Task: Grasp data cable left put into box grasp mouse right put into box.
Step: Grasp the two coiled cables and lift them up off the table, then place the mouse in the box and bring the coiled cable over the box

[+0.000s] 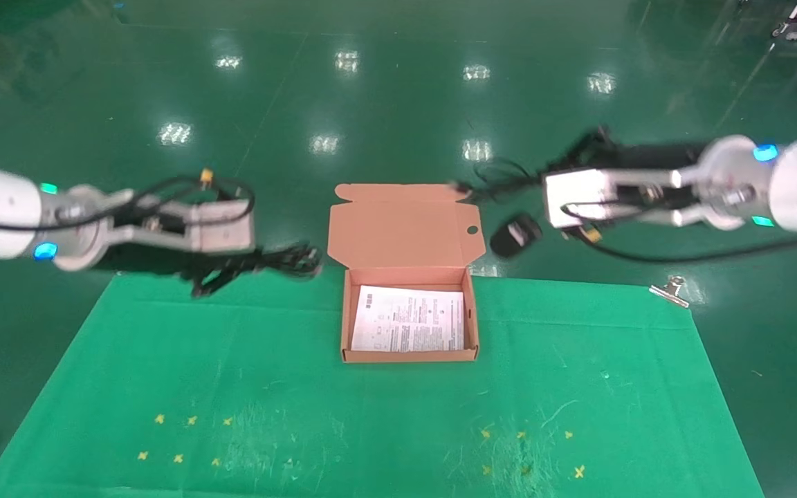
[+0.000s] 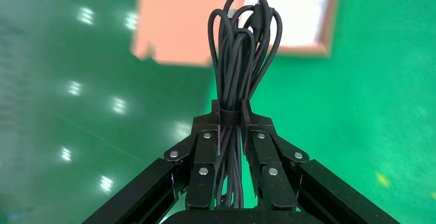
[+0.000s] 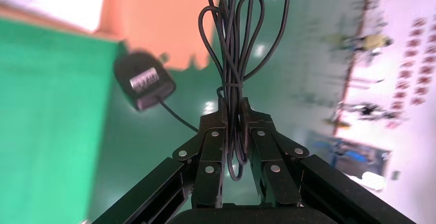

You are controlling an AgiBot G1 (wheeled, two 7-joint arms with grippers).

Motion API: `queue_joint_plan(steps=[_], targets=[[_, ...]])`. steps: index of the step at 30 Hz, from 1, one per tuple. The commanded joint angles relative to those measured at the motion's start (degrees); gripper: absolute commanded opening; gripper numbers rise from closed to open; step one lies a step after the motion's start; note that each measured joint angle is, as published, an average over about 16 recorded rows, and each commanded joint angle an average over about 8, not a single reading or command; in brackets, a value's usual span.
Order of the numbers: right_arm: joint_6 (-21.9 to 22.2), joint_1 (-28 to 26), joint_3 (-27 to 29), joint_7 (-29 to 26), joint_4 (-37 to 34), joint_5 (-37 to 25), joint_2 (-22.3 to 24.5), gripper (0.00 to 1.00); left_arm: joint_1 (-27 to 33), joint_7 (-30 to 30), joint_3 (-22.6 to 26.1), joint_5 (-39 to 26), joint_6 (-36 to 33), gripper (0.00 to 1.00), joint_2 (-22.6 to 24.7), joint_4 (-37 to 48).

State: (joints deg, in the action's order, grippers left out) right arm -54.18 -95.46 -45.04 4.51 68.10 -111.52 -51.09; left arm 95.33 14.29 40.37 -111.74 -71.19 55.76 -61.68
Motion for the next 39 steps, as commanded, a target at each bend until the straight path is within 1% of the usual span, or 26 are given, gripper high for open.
queue_joint_plan(steps=[1,9,15,20,25,33,39], targets=[[0.70,-1.43,0.36,0.57,-0.48,0.17,-1.34,0.00,0.68,1.13,-0.68,0.37,0.45,0.00,0.03,-2.05],[3.39,-5.17,0.81,5.73,-6.88,2.43,-7.76,0.00,2.01,2.59,-2.21,0.98,3.09,0.00,1.27,-4.36],[4.07,-6.58,0.85,8.60,-10.30,3.75,-10.65,0.00,2.44,2.91,-2.68,0.97,3.83,0.00,1.28,-5.39],[4.19,-5.91,0.66,9.09,-11.58,4.29,-11.63,0.00,2.09,3.16,-2.41,-0.14,4.28,0.00,1.06,-5.48],[4.18,-4.49,0.11,9.57,-14.01,4.67,-12.71,0.00,1.11,4.25,-1.46,-2.94,4.74,0.00,0.78,-5.63],[3.76,-2.51,-0.60,11.88,-19.36,6.30,-15.41,0.00,0.05,7.94,0.25,-8.65,4.24,0.00,0.09,-5.88],[3.28,-1.40,-0.68,14.51,-23.59,8.75,-18.76,0.00,0.11,11.06,1.03,-12.37,3.55,0.00,-0.24,-5.33]])
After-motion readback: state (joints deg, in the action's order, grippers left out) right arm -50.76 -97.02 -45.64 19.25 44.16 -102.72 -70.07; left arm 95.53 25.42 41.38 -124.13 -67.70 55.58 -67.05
